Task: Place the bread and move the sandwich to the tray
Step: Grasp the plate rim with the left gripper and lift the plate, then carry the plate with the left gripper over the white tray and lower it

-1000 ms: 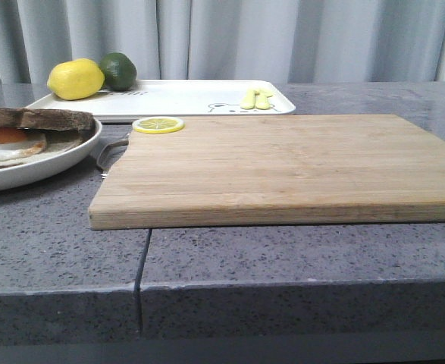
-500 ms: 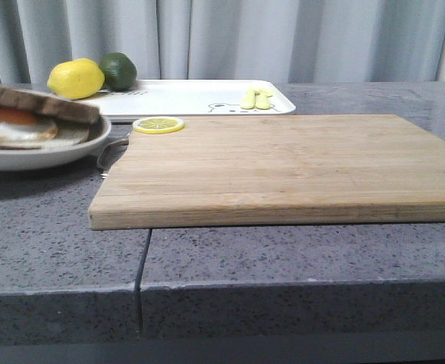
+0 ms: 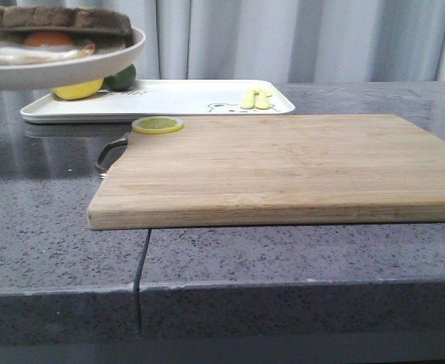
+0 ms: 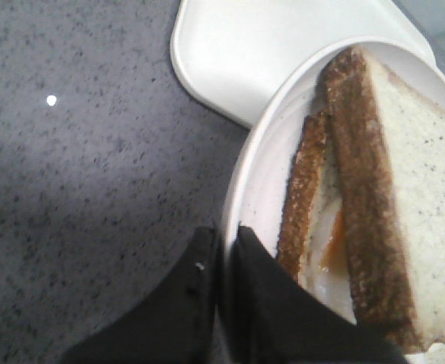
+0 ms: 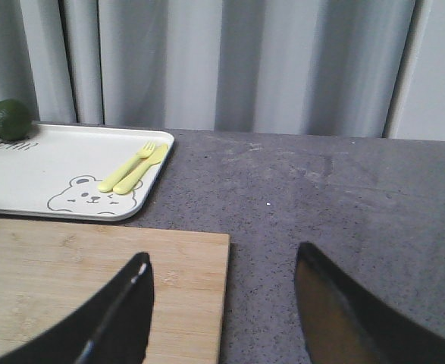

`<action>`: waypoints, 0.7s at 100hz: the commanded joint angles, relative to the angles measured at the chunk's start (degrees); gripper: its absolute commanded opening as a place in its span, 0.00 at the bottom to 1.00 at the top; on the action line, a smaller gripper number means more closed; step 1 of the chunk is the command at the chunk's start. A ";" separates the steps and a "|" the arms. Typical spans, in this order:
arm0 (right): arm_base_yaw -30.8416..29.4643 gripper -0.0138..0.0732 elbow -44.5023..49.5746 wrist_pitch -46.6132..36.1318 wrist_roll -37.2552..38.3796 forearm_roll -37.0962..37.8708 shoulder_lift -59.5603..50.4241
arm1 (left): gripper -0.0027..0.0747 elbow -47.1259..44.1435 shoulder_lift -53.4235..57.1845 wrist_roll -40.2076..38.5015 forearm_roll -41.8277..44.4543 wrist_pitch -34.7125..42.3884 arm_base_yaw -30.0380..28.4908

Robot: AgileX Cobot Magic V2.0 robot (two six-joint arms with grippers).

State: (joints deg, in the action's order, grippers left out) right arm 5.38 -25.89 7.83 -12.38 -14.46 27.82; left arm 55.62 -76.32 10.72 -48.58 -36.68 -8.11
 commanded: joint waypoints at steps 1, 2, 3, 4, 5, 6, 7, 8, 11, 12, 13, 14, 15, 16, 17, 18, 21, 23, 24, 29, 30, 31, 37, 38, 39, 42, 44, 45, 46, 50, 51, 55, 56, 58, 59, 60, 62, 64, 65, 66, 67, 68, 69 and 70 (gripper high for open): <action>-0.44 0.65 -1.47 -4.24 0.08 -0.34 0.08 | 0.01 5.85 -1.13 -0.20 -4.75 1.20 -0.08; -0.44 0.65 -1.47 -4.24 0.08 -0.34 0.08 | 0.01 6.52 -1.39 -0.20 -4.75 0.95 -0.08; -0.44 0.65 -1.47 -4.24 0.08 -0.34 0.08 | 0.01 6.86 -1.92 -0.20 -4.75 0.82 -0.08; -0.44 0.65 -1.47 -4.24 0.08 -0.34 0.08 | 0.01 7.54 -2.18 -0.20 -4.85 0.50 -0.08; -0.44 0.65 -1.47 -4.24 0.08 -0.34 0.08 | 0.01 7.90 -2.46 -0.20 -4.86 0.30 -0.08; -0.44 0.65 -1.47 -4.24 0.08 -0.34 0.08 | 0.01 8.24 -3.02 -0.20 -5.01 -0.06 -0.08; -0.44 0.65 -1.47 -4.24 0.08 -0.34 0.08 | 0.01 8.94 -3.29 -0.20 -5.01 -0.25 -0.08; -0.44 0.65 -1.47 -4.24 0.08 -0.34 0.08 | 0.01 9.29 -3.85 -0.20 -5.01 -0.42 -0.08; -0.44 0.65 -1.47 -4.24 0.08 -0.34 0.08 | 0.01 11.03 -4.96 -0.20 -5.12 -1.14 0.04; -0.44 0.65 -1.47 -4.24 0.08 -0.34 0.08 | 0.01 11.39 -5.23 -0.20 -5.26 -1.27 0.04; -0.44 0.65 -1.47 -4.24 0.08 -0.34 0.08 | 0.01 11.74 -5.81 -0.20 -5.26 -1.53 0.04; -0.44 0.65 -1.47 -4.24 0.08 -0.34 0.08 | 0.01 12.44 -6.09 -0.20 -5.26 -1.67 0.14; -0.44 0.65 -1.47 -4.24 0.08 -0.34 0.08 | 0.01 12.78 -6.66 -0.20 -5.26 -1.68 0.15; -0.44 0.65 -1.47 -4.24 0.08 -0.34 0.08 | 0.01 13.45 -6.94 -0.20 -5.26 -1.86 0.28; -0.44 0.65 -1.47 -4.24 0.08 -0.34 0.08 | 0.01 13.79 -7.46 -0.20 -5.41 -1.98 0.40; -0.44 0.65 -1.47 -4.24 0.08 -0.34 0.08 | 0.01 14.44 -7.74 -0.20 -5.41 -2.10 0.42; -0.44 0.65 -1.47 -4.24 0.08 -0.34 0.08 | 0.01 15.71 -8.77 -0.20 -5.50 -2.21 0.69; -0.44 0.65 -1.47 -4.24 0.08 -0.34 0.08 | 0.01 16.69 -9.53 -0.20 -5.50 -2.33 0.86; -0.44 0.65 -1.47 -4.24 0.08 -0.34 0.08 | 0.01 17.02 -10.04 -0.20 -5.50 -2.35 1.03; -0.44 0.65 -1.47 -4.24 0.08 -0.34 0.08 | 0.01 19.34 -11.84 -0.20 -5.66 -2.59 1.75; -0.44 0.65 -1.47 -4.24 0.08 -0.34 0.08 | 0.01 19.98 -12.08 -0.20 -5.66 -2.63 1.92; -0.44 0.65 -1.47 -4.24 0.08 -0.34 0.08 | 0.01 20.31 -12.60 -0.20 -5.66 -2.63 2.08; -0.44 0.65 -1.47 -4.24 0.08 -0.34 0.08 | 0.01 23.31 -14.71 -0.20 -5.78 -2.88 2.98; -0.44 0.65 -1.47 -4.24 0.08 -0.34 0.08 | 0.01 23.65 -15.25 -0.20 -5.78 -2.87 3.10; -0.44 0.65 -1.47 -4.24 0.08 -0.34 0.08 | 0.01 24.36 -15.53 -0.20 -5.89 -3.02 3.26; -0.44 0.65 -1.47 -4.24 0.08 -0.34 0.08 | 0.01 25.74 -16.67 -0.20 -6.05 -3.31 3.66; -0.44 0.65 -1.47 -4.24 0.08 -0.34 0.08 | 0.01 26.78 -17.51 -0.20 -6.05 -3.40 4.01; -0.44 0.65 -1.47 -4.24 0.08 -0.34 0.08 | 0.01 27.14 -18.09 -0.20 -6.05 -3.53 4.23; -0.44 0.65 -1.47 -4.24 0.08 -0.34 0.08 | 0.01 27.84 -18.38 -0.32 -6.05 -3.53 4.34; -0.44 0.65 -1.47 -4.24 0.08 -0.34 0.08 | 0.01 29.62 -20.15 -0.72 -6.14 -4.02 4.89; -0.44 0.65 -1.47 -4.24 0.08 -0.34 0.08 | 0.01 30.36 -20.46 -0.86 -6.14 -4.28 5.00; -0.44 0.65 -1.47 -4.24 0.08 -0.34 0.08 | 0.01 32.22 -22.29 -0.88 -6.14 -4.88 5.57; -0.44 0.65 -1.47 -4.24 0.08 -0.34 0.08 | 0.01 32.95 -22.61 -0.88 -6.16 -4.88 5.68; -0.44 0.65 -1.47 -4.24 0.08 -0.34 0.08 | 0.01 34.04 -23.50 -0.88 -6.27 -5.14 5.86; -0.44 0.65 -1.47 -4.24 0.08 -0.34 0.08 | 0.01 34.39 -24.11 -0.99 -6.28 -5.26 5.97; -0.44 0.65 -1.47 -4.24 0.08 -0.34 0.08 | 0.01 35.09 -24.39 -1.01 -6.28 -5.44 6.12; -0.44 0.65 -1.47 -4.24 0.08 -0.34 0.08 | 0.01 35.79 -25.27 -1.28 -6.28 -5.72 6.25; -0.44 0.65 -1.47 -4.24 0.08 -0.34 0.08 | 0.01 36.89 -26.14 -1.38 -6.28 -5.90 6.41; -0.44 0.65 -1.47 -4.24 0.08 -0.34 0.08 | 0.01 37.60 -26.43 -1.38 -6.28 -6.18 6.55; -0.44 0.65 -1.47 -4.24 0.08 -0.34 0.08 | 0.01 37.97 -27.03 -1.38 -6.28 -6.31 6.56; -0.44 0.65 -1.47 -4.24 0.08 -0.34 0.08 | 0.01 38.67 -27.31 -1.38 -6.28 -6.54 6.68; -0.44 0.65 -1.47 -4.24 0.08 -0.34 0.08 | 0.01 39.03 -27.61 -1.38 -6.28 -6.65 6.65; -0.44 0.65 -1.47 -4.24 0.08 -0.34 0.08 | 0.01 39.36 -28.18 -1.38 -6.28 -6.92 6.79; -0.44 0.65 -1.47 -4.24 0.08 -0.34 0.08 | 0.01 40.04 -28.46 -1.48 -6.28 -7.05 6.79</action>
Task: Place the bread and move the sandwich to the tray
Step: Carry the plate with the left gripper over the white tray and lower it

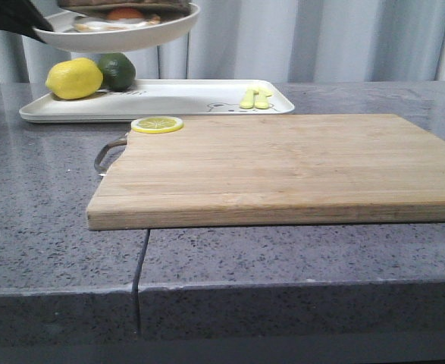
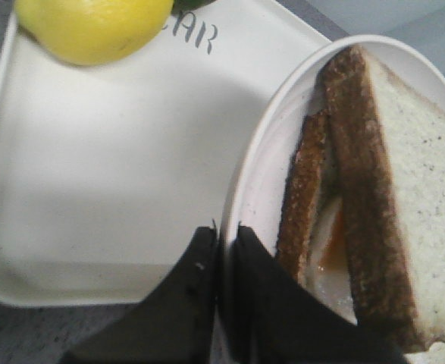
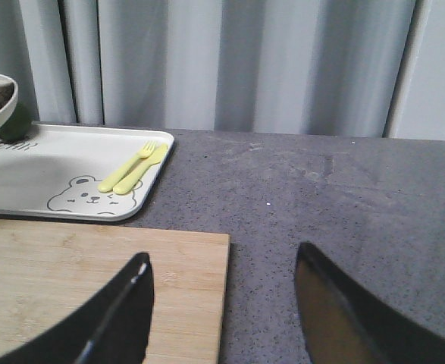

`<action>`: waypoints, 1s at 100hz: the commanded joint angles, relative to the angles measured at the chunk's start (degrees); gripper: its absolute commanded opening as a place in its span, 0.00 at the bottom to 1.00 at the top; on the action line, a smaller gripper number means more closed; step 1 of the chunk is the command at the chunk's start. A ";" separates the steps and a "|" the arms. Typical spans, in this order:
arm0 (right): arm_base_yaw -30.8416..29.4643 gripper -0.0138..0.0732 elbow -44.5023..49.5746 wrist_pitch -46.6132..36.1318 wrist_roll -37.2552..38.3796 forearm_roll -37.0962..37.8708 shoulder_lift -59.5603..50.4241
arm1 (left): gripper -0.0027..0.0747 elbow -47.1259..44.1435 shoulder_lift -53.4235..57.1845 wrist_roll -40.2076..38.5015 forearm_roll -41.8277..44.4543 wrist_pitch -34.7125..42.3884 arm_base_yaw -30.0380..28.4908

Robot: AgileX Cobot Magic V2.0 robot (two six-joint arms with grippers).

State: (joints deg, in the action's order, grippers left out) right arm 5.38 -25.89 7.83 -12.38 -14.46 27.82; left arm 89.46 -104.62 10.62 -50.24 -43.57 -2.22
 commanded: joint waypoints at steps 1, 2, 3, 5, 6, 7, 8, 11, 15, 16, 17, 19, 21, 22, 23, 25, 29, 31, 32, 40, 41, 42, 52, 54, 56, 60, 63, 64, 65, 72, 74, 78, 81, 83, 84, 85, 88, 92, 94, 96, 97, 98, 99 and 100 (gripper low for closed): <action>-0.44 0.65 -1.47 -4.24 0.08 -0.34 0.08 | 0.01 6.53 -0.74 -1.37 -4.62 -0.30 1.02; -0.44 0.65 -1.47 -4.24 0.08 -0.34 0.08 | 0.01 7.22 -1.01 -1.67 -4.62 -0.59 1.02; -0.44 0.65 -1.47 -4.24 0.08 -0.34 0.08 | 0.01 7.55 -1.61 -1.79 -4.62 -0.73 1.06; -0.44 0.65 -1.47 -4.24 0.08 -0.34 0.08 | 0.01 8.58 -2.17 -2.15 -4.62 -1.20 1.06; -0.44 0.65 -1.47 -4.24 0.08 -0.34 0.08 | 0.01 8.91 -2.77 -2.37 -4.62 -1.60 1.06; -0.44 0.65 -1.47 -4.24 0.08 -0.34 0.08 | 0.01 9.60 -3.04 -2.38 -4.62 -1.77 1.06; -0.44 0.65 -1.47 -4.24 0.08 -0.34 0.08 | 0.01 9.93 -3.63 -2.38 -4.62 -1.97 1.17; -0.44 0.65 -1.47 -4.24 0.08 -0.34 0.08 | 0.01 11.56 -4.73 -2.63 -4.62 -2.82 1.16; -0.44 0.65 -1.47 -4.24 0.08 -0.34 0.08 | 0.01 13.15 -6.33 -2.76 -4.62 -3.57 1.16; -0.44 0.65 -1.47 -4.24 0.08 -0.34 0.08 | 0.01 13.78 -6.59 -2.76 -4.62 -3.87 1.16; -0.44 0.65 -1.47 -4.24 0.08 -0.34 0.08 | 0.01 14.10 -7.08 -2.76 -4.62 -4.02 1.28; -0.44 0.65 -1.47 -4.24 0.08 -0.34 0.08 | 0.01 15.03 -7.60 -2.76 -4.62 -4.40 1.28; -0.44 0.65 -1.47 -4.24 0.08 -0.34 0.08 | 0.01 15.88 -8.30 -2.76 -4.62 -4.69 1.43; -0.44 0.65 -1.47 -4.24 0.08 -0.34 0.08 | 0.01 16.17 -8.75 -2.76 -4.62 -4.69 1.53; -0.44 0.65 -1.47 -4.24 0.08 -0.34 0.08 | 0.01 16.68 -8.95 -2.76 -4.62 -4.83 1.51; -0.44 0.65 -1.47 -4.24 0.08 -0.34 0.08 | 0.01 17.41 -9.61 -2.91 -4.62 -4.83 1.64; -0.44 0.65 -1.47 -4.24 0.08 -0.34 0.08 | 0.01 18.54 -10.75 -3.21 -4.62 -4.83 1.90; -0.44 0.65 -1.47 -4.24 0.08 -0.34 0.08 | 0.01 19.25 -11.25 -3.33 -4.47 -4.83 2.12; -0.44 0.65 -1.47 -4.24 0.08 -0.34 0.08 | 0.01 19.46 -11.25 -3.31 -4.47 -4.83 2.08; -0.44 0.65 -1.47 -4.24 0.08 -0.34 0.08 | 0.01 21.96 -13.45 -4.08 -3.55 -4.83 2.88; -0.44 0.65 -1.47 -4.24 0.08 -0.34 0.08 | 0.01 22.38 -13.81 -4.19 -3.37 -4.83 3.00; -0.44 0.65 -1.47 -4.24 0.08 -0.34 0.08 | 0.01 22.58 -13.97 -4.22 -3.39 -4.83 3.01; -0.44 0.65 -1.47 -4.29 0.08 -0.35 0.08 | 0.01 25.42 -16.33 -6.19 -1.22 -4.68 4.03; -0.44 0.65 -1.47 -4.29 0.08 -0.35 0.08 | 0.01 25.77 -16.59 -6.50 -0.83 -4.59 4.07; -0.44 0.65 -1.47 -4.29 0.08 -0.35 0.08 | 0.01 26.31 -16.78 -6.99 -0.29 -4.59 4.23; -0.44 0.65 -1.47 -4.29 0.08 -0.35 0.08 | 0.01 27.25 -17.54 -7.74 0.43 -4.59 4.50; -0.44 0.65 -1.47 -4.29 0.08 -0.35 0.08 | 0.01 27.71 -18.22 -8.35 1.28 -4.59 4.63; -0.44 0.65 -1.47 -4.29 0.08 -0.35 0.08 | 0.01 27.98 -18.38 -8.63 1.91 -4.59 4.63; -0.44 0.65 -1.47 -4.29 0.08 -0.35 0.08 | 0.01 28.13 -18.38 -8.74 1.91 -4.59 4.63; -0.44 0.65 -1.47 -4.29 0.08 -0.35 0.08 | 0.01 28.92 -18.98 -9.47 2.94 -4.42 4.73; -0.44 0.65 -1.47 -4.29 0.08 -0.35 0.08 | 0.01 29.07 -19.09 -9.84 3.19 -4.15 4.73; -0.44 0.65 -1.47 -4.29 0.08 -0.35 0.08 | 0.01 29.31 -19.35 -10.26 3.77 -3.65 4.73; -0.44 0.65 -1.47 -4.29 0.08 -0.35 0.08 | 0.01 29.41 -19.43 -10.22 4.02 -3.41 4.73; -0.44 0.65 -1.47 -4.29 0.08 -0.35 0.08 | 0.01 29.44 -19.53 -10.22 4.00 -3.25 4.73; -0.44 0.65 -1.47 -4.29 0.08 -0.35 0.08 | 0.01 29.44 -19.48 -10.22 4.00 -3.25 4.73; -0.44 0.65 -1.47 -4.29 0.08 -0.35 0.08 | 0.01 29.44 -19.48 -10.22 4.00 -3.08 4.73; -0.44 0.65 -1.47 -4.29 0.08 -0.35 0.08 | 0.01 29.44 -19.48 -10.22 4.24 -2.86 4.73; -0.44 0.65 -1.47 -4.29 0.08 -0.35 0.08 | 0.01 29.44 -19.48 -10.22 4.48 -2.58 4.73; -0.44 0.65 -1.47 -4.29 0.08 -0.35 0.08 | 0.01 29.44 -19.48 -10.22 4.48 -2.41 4.73; -0.44 0.65 -1.47 -4.29 0.08 -0.35 0.08 | 0.01 29.44 -19.48 -10.22 4.48 -2.34 4.73; -0.44 0.65 -1.47 -4.29 0.08 -0.35 0.08 | 0.01 29.44 -19.48 -10.22 4.48 -2.34 4.73; -0.44 0.65 -1.47 -4.29 0.08 -0.35 0.08 | 0.01 29.44 -19.48 -10.22 4.48 -2.22 4.73; -0.44 0.65 -1.47 -4.29 0.08 -0.35 0.08 | 0.01 29.44 -19.58 -10.22 4.48 -2.22 4.73; -0.44 0.65 -1.47 -4.29 0.08 -0.35 0.08 | 0.01 29.44 -19.61 -10.22 4.48 -2.22 4.73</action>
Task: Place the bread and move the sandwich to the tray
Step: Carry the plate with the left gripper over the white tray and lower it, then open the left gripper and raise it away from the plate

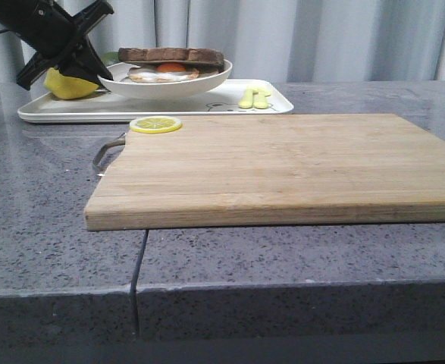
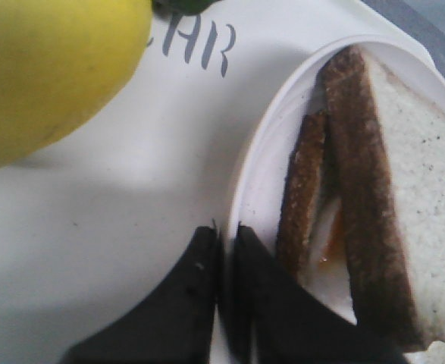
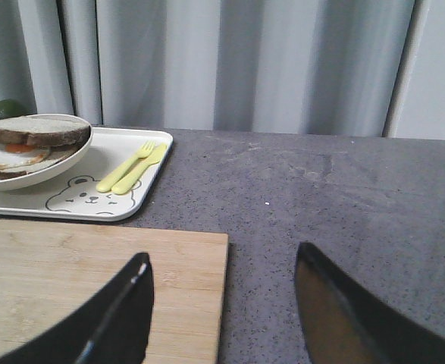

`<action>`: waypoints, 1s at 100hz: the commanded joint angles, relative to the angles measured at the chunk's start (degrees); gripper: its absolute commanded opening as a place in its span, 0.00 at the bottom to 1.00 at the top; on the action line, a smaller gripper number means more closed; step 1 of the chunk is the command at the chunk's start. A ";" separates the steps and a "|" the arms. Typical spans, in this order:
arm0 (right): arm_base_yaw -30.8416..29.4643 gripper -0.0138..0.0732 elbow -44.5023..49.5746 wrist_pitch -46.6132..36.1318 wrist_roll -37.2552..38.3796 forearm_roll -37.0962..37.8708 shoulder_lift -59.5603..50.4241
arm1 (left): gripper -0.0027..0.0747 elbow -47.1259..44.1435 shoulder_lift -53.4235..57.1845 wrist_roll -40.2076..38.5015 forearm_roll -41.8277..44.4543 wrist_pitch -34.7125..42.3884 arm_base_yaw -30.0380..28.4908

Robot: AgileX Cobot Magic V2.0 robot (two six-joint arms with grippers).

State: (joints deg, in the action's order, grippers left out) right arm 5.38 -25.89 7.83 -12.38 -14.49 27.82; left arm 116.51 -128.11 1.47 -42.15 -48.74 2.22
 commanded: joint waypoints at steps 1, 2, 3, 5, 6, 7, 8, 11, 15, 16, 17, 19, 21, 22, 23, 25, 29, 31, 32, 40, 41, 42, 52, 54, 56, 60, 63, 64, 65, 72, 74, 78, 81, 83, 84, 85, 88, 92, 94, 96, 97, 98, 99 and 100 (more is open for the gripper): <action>-0.44 0.65 -1.47 -4.29 0.08 -0.31 0.08 | 0.01 2.39 3.88 -1.07 -3.61 2.95 0.29; -0.44 0.65 -1.47 -4.29 0.08 -0.31 0.08 | 0.01 2.39 3.78 -1.07 -3.61 2.95 0.29; -0.44 0.65 -1.47 -4.29 0.08 -0.31 0.08 | 0.01 2.39 3.79 -1.47 -3.61 2.95 0.29; -0.44 0.65 -1.47 -4.29 0.08 -0.31 0.08 | 0.01 2.39 3.75 -1.47 -3.61 2.95 0.29; -0.44 0.65 -1.47 -4.29 0.08 -0.31 0.08 | 0.01 2.39 3.65 -1.47 -3.61 2.95 0.29; -0.44 0.65 -1.47 -4.29 0.08 -0.31 0.08 | 0.01 2.39 3.65 -1.47 -3.61 2.95 0.29; -0.44 0.65 -1.47 -4.29 0.08 -0.31 0.08 | 0.01 2.39 3.50 -1.47 -3.61 2.95 0.29; -0.44 0.65 -1.47 -4.29 0.08 -0.31 0.08 | 0.01 2.39 3.20 -1.47 -3.61 2.95 0.29; -0.44 0.65 -1.47 -4.29 0.08 -0.31 0.08 | 0.01 2.39 2.94 -1.47 -3.77 2.95 0.29; -0.44 0.65 -1.47 -4.29 0.08 -0.31 0.08 | 0.01 2.39 2.95 -1.47 -3.76 2.85 0.29; -0.44 0.65 -1.47 -4.29 0.08 -0.31 0.08 | 0.01 2.39 2.78 -1.47 -3.76 2.85 0.32; -0.44 0.65 -1.47 -4.29 0.08 -0.31 0.08 | 0.01 2.39 2.65 -1.80 -3.64 2.85 0.32; -0.44 0.65 -1.47 -4.29 0.08 -0.31 0.08 | 0.01 2.39 2.49 -2.01 -3.64 2.85 0.32; -0.44 0.65 -1.47 -4.29 0.08 -0.31 0.08 | 0.01 2.39 2.36 -1.96 -3.64 2.85 0.42; -0.44 0.65 -1.47 -4.29 0.08 -0.31 0.08 | 0.01 2.39 2.36 -1.96 -3.64 2.85 0.42; -0.44 0.65 -1.47 -4.29 0.08 -0.31 0.08 | 0.01 2.39 2.19 -2.05 -3.64 2.85 0.42; -0.44 0.65 -1.47 -4.29 0.08 -0.31 0.08 | 0.01 2.39 1.97 -2.23 -3.64 2.85 0.42; -0.44 0.65 -1.47 -4.29 0.08 -0.31 0.08 | 0.01 2.39 1.71 -2.20 -3.54 2.85 0.42; -0.44 0.65 -1.47 -4.29 0.08 -0.31 0.08 | 0.01 2.39 1.70 -2.20 -3.54 2.85 0.42; -0.44 0.65 -1.47 -4.29 0.08 -0.31 0.08 | 0.01 2.39 1.32 -2.59 -3.31 2.85 0.42; -0.44 0.65 -1.47 -4.29 0.08 -0.31 0.08 | 0.01 2.39 1.18 -2.65 -3.09 2.85 0.42; -0.44 0.65 -1.47 -4.29 0.08 -0.31 0.08 | 0.01 2.39 1.18 -2.78 -2.98 2.74 0.42; -0.44 0.65 -1.47 -4.29 0.08 -0.31 0.08 | 0.01 2.39 0.93 -3.63 -1.36 2.74 0.42; -0.44 0.65 -1.47 -4.29 0.08 -0.31 0.08 | 0.01 2.39 0.93 -3.63 -1.25 2.74 0.42; -0.44 0.65 -1.47 -4.29 0.08 -0.31 0.08 | 0.01 2.39 0.93 -3.63 -1.25 2.74 0.42; -0.44 0.65 -1.47 -4.29 0.08 -0.31 0.08 | 0.01 2.39 0.93 -3.63 -1.25 2.74 0.42; -0.44 0.65 -1.47 -4.29 0.08 -0.31 0.08 | 0.01 2.50 0.93 -3.63 -1.25 2.74 0.42; -0.44 0.65 -1.47 -4.29 0.08 -0.31 0.08 | 0.01 2.50 0.93 -3.63 -1.25 2.93 0.42; -0.44 0.65 -1.47 -4.29 0.08 -0.31 0.08 | 0.01 2.50 0.93 -3.63 -1.25 2.89 0.42; -0.44 0.65 -1.47 -4.29 0.08 -0.31 0.08 | 0.01 2.50 0.93 -3.63 -1.43 3.11 0.42; -0.44 0.65 -1.47 -4.29 0.08 -0.31 0.08 | 0.01 2.64 0.93 -3.63 -1.48 3.11 0.42; -0.44 0.65 -1.47 -4.29 0.08 -0.31 0.08 | 0.01 2.75 0.93 -3.63 -1.48 3.24 0.42; -0.44 0.65 -1.47 -4.29 0.08 -0.31 0.08 | 0.01 2.75 0.93 -3.63 -1.48 3.35 0.42; -0.44 0.65 -1.47 -4.29 0.08 -0.31 0.08 | 0.01 2.90 0.93 -3.63 -1.48 3.35 0.42; -0.44 0.65 -1.47 -4.29 0.08 -0.31 0.08 | 0.01 3.02 0.93 -3.63 -1.48 3.35 0.42; -0.44 0.65 -1.47 -4.29 0.08 -0.31 0.08 | 0.01 2.99 0.93 -3.63 -1.48 3.46 0.42; -0.44 0.65 -1.47 -4.29 0.08 -0.31 0.08 | 0.01 3.14 0.93 -3.63 -1.48 3.70 0.42; -0.44 0.65 -1.47 -4.29 0.08 -0.31 0.08 | 0.01 3.14 0.93 -3.63 -1.57 4.11 0.42; -0.44 0.65 -1.47 -4.29 0.08 -0.31 0.08 | 0.01 3.14 0.93 -3.63 -1.57 4.30 0.42; -0.44 0.65 -1.47 -4.29 0.08 -0.31 0.08 | 0.01 3.14 0.93 -3.63 -1.57 4.33 0.42; -0.44 0.65 -1.47 -4.29 0.08 -0.31 0.08 | 0.01 3.14 0.93 -3.63 -1.57 4.44 0.42; -0.44 0.65 -1.47 -4.29 0.08 -0.31 0.08 | 0.01 3.14 0.93 -3.63 -1.57 4.44 0.42; -0.44 0.65 -1.47 -4.29 0.08 -0.31 0.08 | 0.01 3.14 0.93 -3.63 -1.67 4.44 0.42; -0.44 0.65 -1.47 -4.29 0.08 -0.31 0.08 | 0.01 3.14 0.93 -3.63 -1.61 4.44 0.42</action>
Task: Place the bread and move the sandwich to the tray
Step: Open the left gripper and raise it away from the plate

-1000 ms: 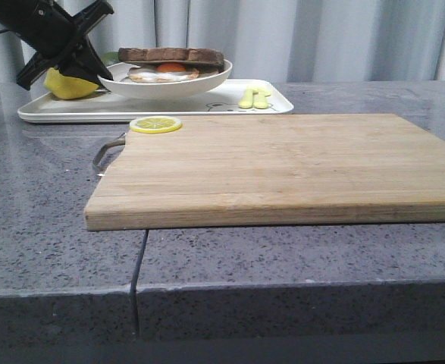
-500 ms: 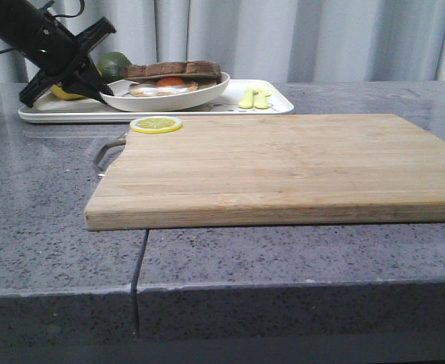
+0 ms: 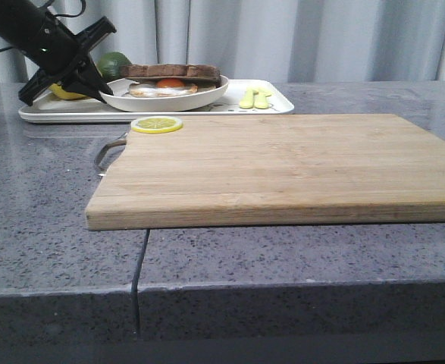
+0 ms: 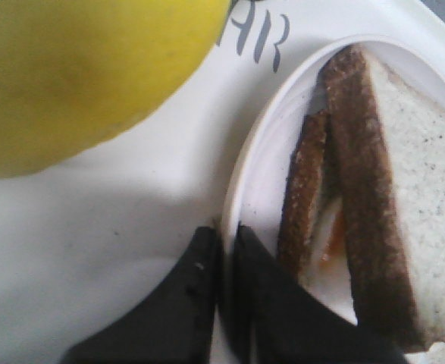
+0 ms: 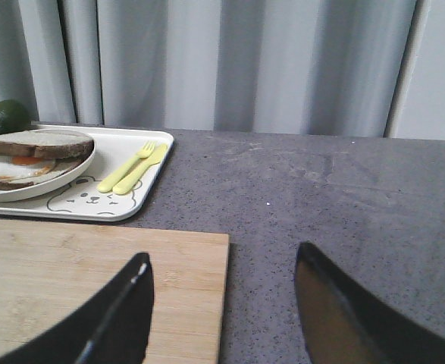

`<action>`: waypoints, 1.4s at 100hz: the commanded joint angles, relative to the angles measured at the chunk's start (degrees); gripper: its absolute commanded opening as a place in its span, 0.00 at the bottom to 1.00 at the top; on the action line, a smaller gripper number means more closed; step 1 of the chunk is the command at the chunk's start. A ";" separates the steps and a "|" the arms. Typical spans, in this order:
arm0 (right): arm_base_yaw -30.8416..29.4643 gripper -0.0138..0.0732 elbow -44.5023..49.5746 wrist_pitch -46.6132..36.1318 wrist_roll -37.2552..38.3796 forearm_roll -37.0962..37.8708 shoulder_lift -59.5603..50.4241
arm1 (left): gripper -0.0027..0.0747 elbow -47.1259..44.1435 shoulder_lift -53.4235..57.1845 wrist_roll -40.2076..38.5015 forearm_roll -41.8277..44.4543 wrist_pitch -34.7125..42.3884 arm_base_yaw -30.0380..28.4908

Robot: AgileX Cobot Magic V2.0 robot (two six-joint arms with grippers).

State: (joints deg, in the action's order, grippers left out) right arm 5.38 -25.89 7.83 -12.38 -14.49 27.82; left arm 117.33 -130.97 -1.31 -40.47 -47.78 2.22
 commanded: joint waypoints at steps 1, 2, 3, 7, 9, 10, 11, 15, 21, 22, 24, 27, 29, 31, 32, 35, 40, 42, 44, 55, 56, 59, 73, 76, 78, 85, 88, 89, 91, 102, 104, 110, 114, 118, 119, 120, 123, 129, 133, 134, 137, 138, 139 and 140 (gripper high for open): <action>-0.44 0.65 -1.47 -4.29 0.08 -0.31 0.08 | 0.01 2.32 3.79 -0.85 -3.30 3.48 0.42; -0.44 0.65 -1.47 -4.29 0.08 -0.31 0.08 | 0.01 2.32 3.79 -0.85 -3.30 3.48 0.42; -0.44 0.65 -1.47 -4.29 0.08 -0.31 0.08 | 0.01 2.32 3.79 -0.85 -3.30 3.48 0.42; -0.44 0.65 -1.47 -4.29 0.08 -0.31 0.08 | 0.01 2.32 3.79 -0.85 -3.30 3.48 0.42; -0.44 0.65 -1.47 -4.29 0.08 -0.31 0.08 | 0.01 2.32 3.79 -0.85 -3.30 3.48 0.42; -0.44 0.65 -1.47 -4.29 0.08 -0.31 0.08 | 0.01 2.32 3.79 -0.85 -3.30 3.48 0.42; -0.44 0.65 -1.47 -4.29 0.08 -0.31 0.08 | 0.01 2.32 3.79 -0.85 -3.30 3.48 0.42; -0.44 0.65 -1.47 -4.29 0.08 -0.31 0.08 | 0.01 2.32 3.79 -0.85 -3.30 3.48 0.42; -0.44 0.65 -1.47 -4.29 0.08 -0.31 0.08 | 0.01 2.32 3.79 -0.85 -3.30 3.38 0.42; -0.44 0.65 -1.47 -4.29 0.08 -0.31 0.08 | 0.01 2.32 3.79 -0.85 -3.30 3.38 0.42; -0.44 0.65 -1.47 -4.29 0.08 -0.31 0.08 | 0.01 2.32 3.79 -0.85 -3.30 3.38 0.42; -0.44 0.65 -1.47 -4.29 0.08 -0.31 0.08 | 0.01 2.32 3.79 -0.85 -3.30 3.27 0.42; -0.44 0.65 -1.47 -4.29 0.08 -0.31 0.08 | 0.01 2.32 3.79 -0.85 -3.30 3.10 0.42; -0.44 0.65 -1.47 -4.29 0.08 -0.31 0.08 | 0.01 2.32 3.79 -0.85 -3.30 3.04 0.42; -0.44 0.65 -1.47 -4.29 0.08 -0.31 0.08 | 0.02 2.32 3.79 -0.85 -3.30 3.05 0.42; -0.44 0.65 -1.47 -4.29 0.08 -0.31 0.08 | 0.02 2.32 3.79 -0.85 -3.30 2.77 0.42; -0.44 0.65 -1.47 -4.29 0.08 -0.31 0.08 | 0.06 2.32 3.79 -0.85 -3.30 2.39 0.42; -0.44 0.65 -1.47 -4.29 0.08 -0.31 0.08 | 0.08 2.32 3.79 -0.85 -3.30 2.28 0.42; -0.44 0.65 -1.47 -4.29 0.08 -0.31 0.08 | 0.10 2.32 3.79 -0.85 -3.30 2.12 0.42; -0.44 0.65 -1.47 -4.29 0.08 -0.31 0.08 | 0.25 2.32 3.79 -0.85 -3.42 1.34 0.42; -0.44 0.65 -1.47 -4.29 0.08 -0.31 0.08 | 0.26 2.32 3.79 -0.85 -3.40 1.23 0.42; -0.44 0.65 -1.47 -4.29 0.08 -0.31 0.08 | 0.30 2.32 3.79 -0.85 -3.52 1.11 0.42; -0.44 0.65 -1.47 -4.29 0.08 -0.31 0.08 | 0.38 2.32 3.91 -0.85 -3.42 -0.17 0.05; -0.44 0.65 -1.47 -4.29 0.08 -0.31 0.08 | 0.38 2.32 4.04 -0.85 -3.42 -0.47 -0.10; -0.44 0.65 -1.47 -4.29 0.08 -0.31 0.08 | 0.38 2.32 4.06 -0.85 -3.42 -0.66 -0.10; -0.44 0.65 -1.47 -4.29 0.08 -0.31 0.08 | 0.38 2.32 4.61 -0.85 -3.07 -0.87 -0.10; -0.44 0.65 -1.47 -4.29 0.08 -0.31 0.08 | 0.38 2.56 4.87 -0.85 -2.91 -1.04 -0.10; -0.44 0.65 -1.47 -4.29 0.08 -0.31 0.08 | 0.38 2.54 4.84 -0.85 -2.93 -1.05 -0.10; -0.44 0.65 -1.47 -4.29 0.08 -0.31 0.08 | 0.38 2.80 4.98 -0.85 -2.65 -1.21 -0.10; -0.44 0.65 -1.47 -4.29 0.08 -0.31 0.08 | 0.38 5.44 5.49 -0.95 1.87 -3.82 -0.10; -0.44 0.65 -1.47 -4.29 0.08 -0.31 0.08 | 0.38 6.25 5.49 -1.07 2.60 -4.74 -0.10; -0.44 0.65 -1.47 -4.29 0.08 -0.31 0.08 | 0.38 9.02 5.49 -1.38 6.21 -7.81 -0.10; -0.44 0.65 -1.47 -4.29 0.08 -0.31 0.08 | 0.38 10.76 5.49 -1.38 7.66 -9.57 -0.10; -0.44 0.65 -1.47 -4.29 0.08 -0.31 0.08 | 0.38 13.02 5.49 -1.48 8.71 -11.85 -0.10; -0.44 0.65 -1.47 -4.29 0.08 -0.31 0.08 | 0.38 13.40 5.49 -1.47 9.11 -12.19 -0.10; -0.44 0.65 -1.47 -4.29 0.08 -0.31 0.08 | 0.38 13.76 5.49 -1.47 9.26 -12.88 -0.10; -0.44 0.65 -1.47 -4.29 0.08 -0.31 0.08 | 0.38 15.69 5.53 -1.47 9.66 -14.08 -0.10; -0.44 0.65 -1.47 -4.29 0.08 -0.31 0.08 | 0.38 18.75 5.63 -1.60 9.66 -16.07 -0.10; -0.44 0.65 -1.47 -4.29 0.08 -0.31 0.08 | 0.38 21.39 5.76 -1.60 9.66 -17.52 -0.10; -0.44 0.65 -1.47 -4.29 0.08 -0.31 0.08 | 0.38 21.39 5.76 -1.60 9.66 -17.75 -0.10; -0.44 0.65 -1.47 -4.29 0.08 -0.31 0.08 | 0.38 23.03 5.91 -1.60 9.66 -18.53 -0.10; -0.44 0.65 -1.47 -4.29 0.08 -0.31 0.08 | 0.38 23.34 6.04 -1.60 9.66 -18.69 -0.10; -0.44 0.65 -1.47 -4.29 0.08 -0.31 0.08 | 0.38 23.90 6.22 -1.60 9.66 -19.06 -0.10; -0.44 0.65 -1.47 -4.29 0.08 -0.31 0.08 | 0.38 24.15 6.24 -1.60 9.79 -19.19 -0.10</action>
State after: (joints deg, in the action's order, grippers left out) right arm 5.38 -25.89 7.83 -12.38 -14.59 27.82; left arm 136.40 -129.93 -2.35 -29.17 -66.08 2.22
